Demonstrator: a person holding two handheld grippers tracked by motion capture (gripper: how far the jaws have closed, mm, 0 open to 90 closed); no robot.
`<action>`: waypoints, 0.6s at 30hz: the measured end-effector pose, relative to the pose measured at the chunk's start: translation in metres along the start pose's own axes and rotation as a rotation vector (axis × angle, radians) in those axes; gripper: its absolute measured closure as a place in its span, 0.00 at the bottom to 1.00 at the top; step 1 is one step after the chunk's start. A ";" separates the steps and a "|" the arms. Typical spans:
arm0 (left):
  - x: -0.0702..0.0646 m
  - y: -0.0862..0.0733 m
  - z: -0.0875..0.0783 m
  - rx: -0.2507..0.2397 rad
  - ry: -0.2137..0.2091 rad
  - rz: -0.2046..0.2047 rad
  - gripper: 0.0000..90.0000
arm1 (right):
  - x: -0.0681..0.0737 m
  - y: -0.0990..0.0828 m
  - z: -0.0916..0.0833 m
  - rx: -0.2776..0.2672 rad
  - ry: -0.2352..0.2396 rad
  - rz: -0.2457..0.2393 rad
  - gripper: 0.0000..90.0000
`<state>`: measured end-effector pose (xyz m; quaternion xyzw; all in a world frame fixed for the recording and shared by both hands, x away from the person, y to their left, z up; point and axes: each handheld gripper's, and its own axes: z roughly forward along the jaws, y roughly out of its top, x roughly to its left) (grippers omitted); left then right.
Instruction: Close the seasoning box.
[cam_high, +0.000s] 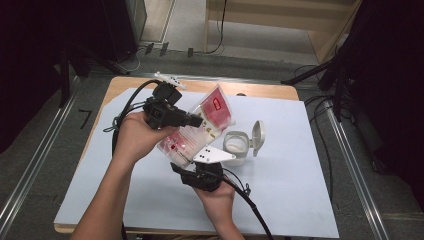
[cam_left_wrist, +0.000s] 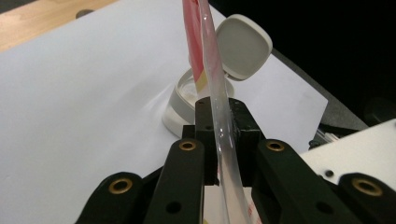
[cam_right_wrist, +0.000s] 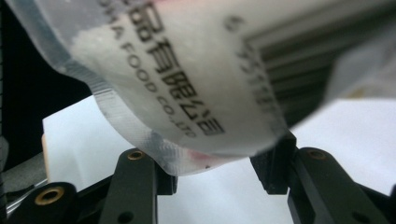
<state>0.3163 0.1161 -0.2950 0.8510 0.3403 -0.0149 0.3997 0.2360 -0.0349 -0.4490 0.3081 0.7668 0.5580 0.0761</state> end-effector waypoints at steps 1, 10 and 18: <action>0.000 -0.001 -0.002 -0.012 -0.005 0.001 0.95 | -0.001 0.000 -0.001 0.003 -0.001 0.004 0.64; 0.003 -0.008 -0.018 -0.072 -0.034 0.010 0.95 | -0.013 0.003 -0.004 -0.005 -0.031 0.050 0.64; 0.008 -0.018 -0.029 -0.127 -0.066 0.021 0.94 | -0.019 0.006 -0.011 -0.019 -0.066 0.076 0.65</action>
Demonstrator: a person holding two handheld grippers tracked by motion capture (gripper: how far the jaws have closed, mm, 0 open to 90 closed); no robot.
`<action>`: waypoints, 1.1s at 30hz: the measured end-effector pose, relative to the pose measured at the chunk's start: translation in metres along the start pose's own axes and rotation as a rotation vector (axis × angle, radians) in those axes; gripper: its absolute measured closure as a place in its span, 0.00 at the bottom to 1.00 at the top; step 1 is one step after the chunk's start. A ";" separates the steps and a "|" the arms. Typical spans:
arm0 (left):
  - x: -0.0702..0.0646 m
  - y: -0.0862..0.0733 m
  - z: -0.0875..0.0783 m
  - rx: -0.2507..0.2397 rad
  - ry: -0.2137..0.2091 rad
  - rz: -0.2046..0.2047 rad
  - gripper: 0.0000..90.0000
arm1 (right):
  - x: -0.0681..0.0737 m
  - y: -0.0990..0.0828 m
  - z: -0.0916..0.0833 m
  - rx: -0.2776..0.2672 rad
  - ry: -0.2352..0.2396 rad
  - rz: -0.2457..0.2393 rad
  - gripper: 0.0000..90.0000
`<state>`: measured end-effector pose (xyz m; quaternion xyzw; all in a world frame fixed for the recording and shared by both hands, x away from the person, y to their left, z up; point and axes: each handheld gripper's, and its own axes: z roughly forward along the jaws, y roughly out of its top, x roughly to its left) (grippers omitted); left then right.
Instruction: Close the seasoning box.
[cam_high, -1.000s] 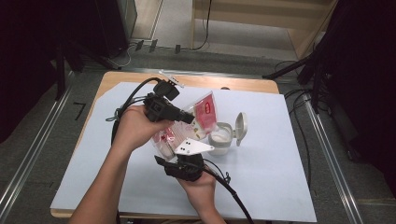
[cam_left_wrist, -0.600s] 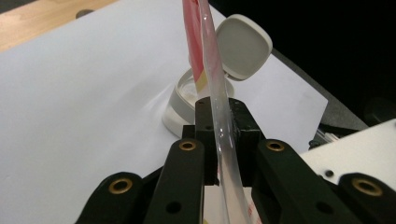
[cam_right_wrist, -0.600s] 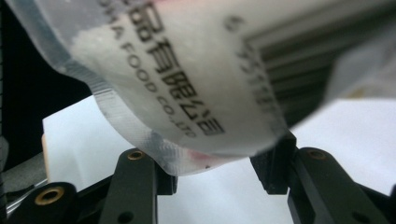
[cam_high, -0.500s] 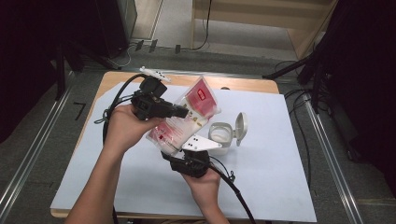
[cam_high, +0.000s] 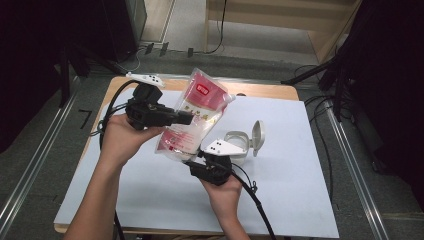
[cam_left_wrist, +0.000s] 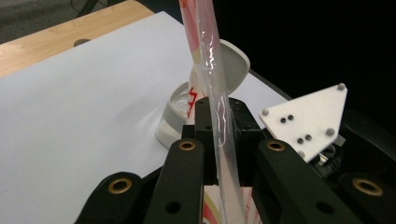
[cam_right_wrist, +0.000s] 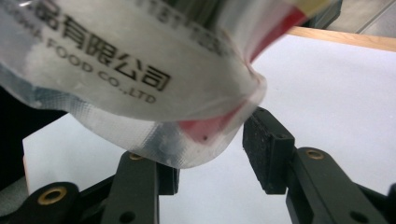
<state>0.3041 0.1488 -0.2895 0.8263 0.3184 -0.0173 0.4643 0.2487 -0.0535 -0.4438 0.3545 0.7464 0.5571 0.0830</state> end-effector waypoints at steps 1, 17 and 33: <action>0.000 -0.001 -0.001 -0.002 -0.003 -0.003 0.94 | -0.001 0.000 -0.001 0.000 -0.003 0.007 0.65; -0.008 -0.013 0.005 0.056 -0.049 0.095 0.94 | -0.033 -0.001 -0.013 0.034 -0.066 0.074 0.70; 0.002 -0.018 0.002 0.069 -0.005 0.067 1.00 | -0.021 0.001 0.000 0.107 -0.009 0.003 0.68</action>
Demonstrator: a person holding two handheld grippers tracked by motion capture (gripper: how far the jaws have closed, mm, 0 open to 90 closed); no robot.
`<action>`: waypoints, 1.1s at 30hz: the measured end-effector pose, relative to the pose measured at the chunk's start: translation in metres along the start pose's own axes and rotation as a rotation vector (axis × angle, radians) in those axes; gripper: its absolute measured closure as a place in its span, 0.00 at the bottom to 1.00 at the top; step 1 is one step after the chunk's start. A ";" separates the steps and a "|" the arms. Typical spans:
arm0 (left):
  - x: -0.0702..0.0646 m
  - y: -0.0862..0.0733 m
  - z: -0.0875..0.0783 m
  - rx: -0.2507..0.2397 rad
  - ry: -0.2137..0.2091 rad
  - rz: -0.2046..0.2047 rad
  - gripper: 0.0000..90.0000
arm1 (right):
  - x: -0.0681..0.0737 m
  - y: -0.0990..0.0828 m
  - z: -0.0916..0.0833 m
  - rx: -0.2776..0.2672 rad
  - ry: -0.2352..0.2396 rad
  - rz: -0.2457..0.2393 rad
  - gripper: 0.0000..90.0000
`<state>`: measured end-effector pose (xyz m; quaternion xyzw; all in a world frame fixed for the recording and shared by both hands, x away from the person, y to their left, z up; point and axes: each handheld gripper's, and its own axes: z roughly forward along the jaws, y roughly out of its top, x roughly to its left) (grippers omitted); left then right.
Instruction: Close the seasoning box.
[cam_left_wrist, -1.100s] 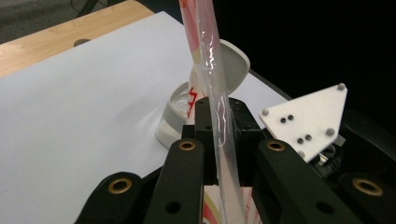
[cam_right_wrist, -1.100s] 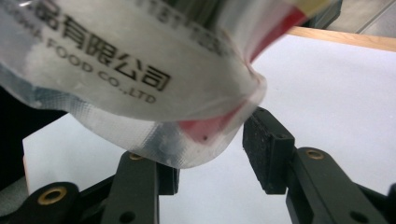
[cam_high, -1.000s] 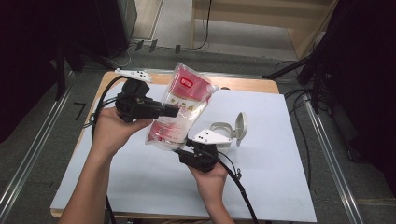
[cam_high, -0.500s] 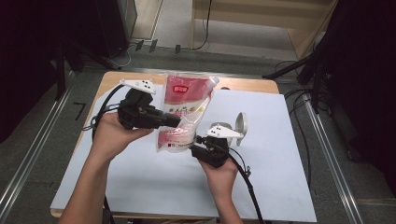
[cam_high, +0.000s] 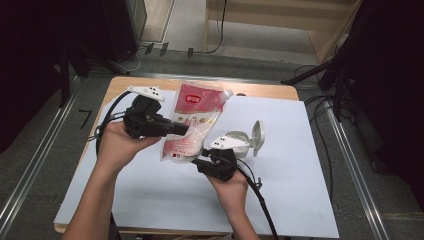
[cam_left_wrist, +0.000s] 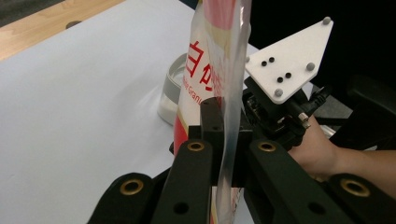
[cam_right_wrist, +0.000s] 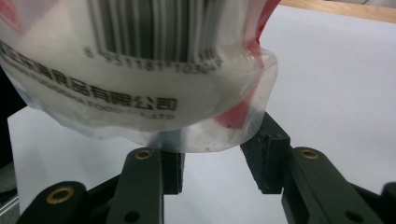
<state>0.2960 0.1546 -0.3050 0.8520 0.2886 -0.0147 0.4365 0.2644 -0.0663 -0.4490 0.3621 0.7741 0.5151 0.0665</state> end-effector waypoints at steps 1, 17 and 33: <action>0.001 0.000 -0.002 -0.015 -0.004 -0.009 1.00 | 0.000 0.001 0.000 0.004 0.008 -0.003 0.68; 0.028 -0.011 -0.015 -0.059 0.108 -0.053 1.00 | -0.011 0.001 -0.005 0.039 0.126 0.000 0.64; 0.076 -0.023 0.017 -0.074 0.176 -0.115 1.00 | -0.026 -0.001 -0.016 0.091 0.228 -0.125 0.63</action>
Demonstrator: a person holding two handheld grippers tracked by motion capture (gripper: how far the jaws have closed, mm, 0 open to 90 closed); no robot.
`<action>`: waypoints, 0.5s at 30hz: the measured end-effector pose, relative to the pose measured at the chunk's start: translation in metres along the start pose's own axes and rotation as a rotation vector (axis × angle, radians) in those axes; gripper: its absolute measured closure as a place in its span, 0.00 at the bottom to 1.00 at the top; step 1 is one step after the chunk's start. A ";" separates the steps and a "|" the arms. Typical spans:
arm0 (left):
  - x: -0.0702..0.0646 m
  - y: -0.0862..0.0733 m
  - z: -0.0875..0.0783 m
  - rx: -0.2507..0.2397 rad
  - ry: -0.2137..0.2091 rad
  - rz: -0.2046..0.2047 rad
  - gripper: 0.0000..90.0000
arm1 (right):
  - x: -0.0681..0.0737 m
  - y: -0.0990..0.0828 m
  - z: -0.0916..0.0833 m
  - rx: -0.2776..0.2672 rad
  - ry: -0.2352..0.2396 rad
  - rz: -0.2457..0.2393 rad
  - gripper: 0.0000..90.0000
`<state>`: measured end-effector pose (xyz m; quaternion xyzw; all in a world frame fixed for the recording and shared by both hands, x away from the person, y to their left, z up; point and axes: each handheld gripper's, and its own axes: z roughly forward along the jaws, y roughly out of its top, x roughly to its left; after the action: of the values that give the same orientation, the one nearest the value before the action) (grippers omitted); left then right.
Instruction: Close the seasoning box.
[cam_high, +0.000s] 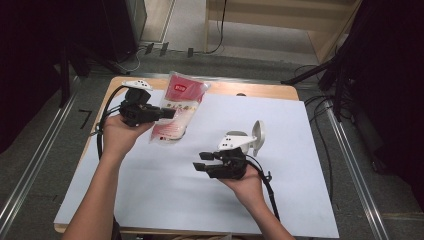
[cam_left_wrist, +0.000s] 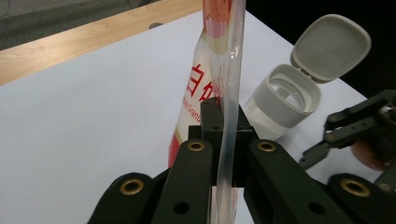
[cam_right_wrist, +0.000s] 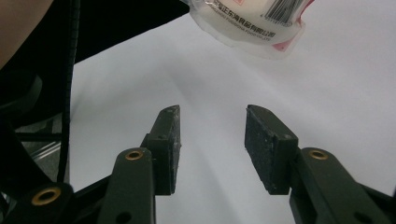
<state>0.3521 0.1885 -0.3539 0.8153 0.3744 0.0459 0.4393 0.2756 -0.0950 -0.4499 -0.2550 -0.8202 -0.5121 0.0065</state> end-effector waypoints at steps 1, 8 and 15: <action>0.002 0.000 0.003 0.000 0.000 -0.003 1.00 | -0.001 0.000 -0.002 0.005 -0.001 -0.003 0.63; 0.014 -0.006 0.028 0.018 0.007 -0.021 1.00 | -0.005 -0.006 -0.017 0.057 0.018 -0.030 0.59; 0.021 -0.018 0.044 0.015 0.010 -0.024 1.00 | -0.002 -0.019 -0.041 0.022 0.043 -0.054 0.60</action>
<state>0.3749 0.1781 -0.3996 0.8137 0.3866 0.0417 0.4320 0.2591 -0.1375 -0.4469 -0.2215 -0.8322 -0.5082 0.0131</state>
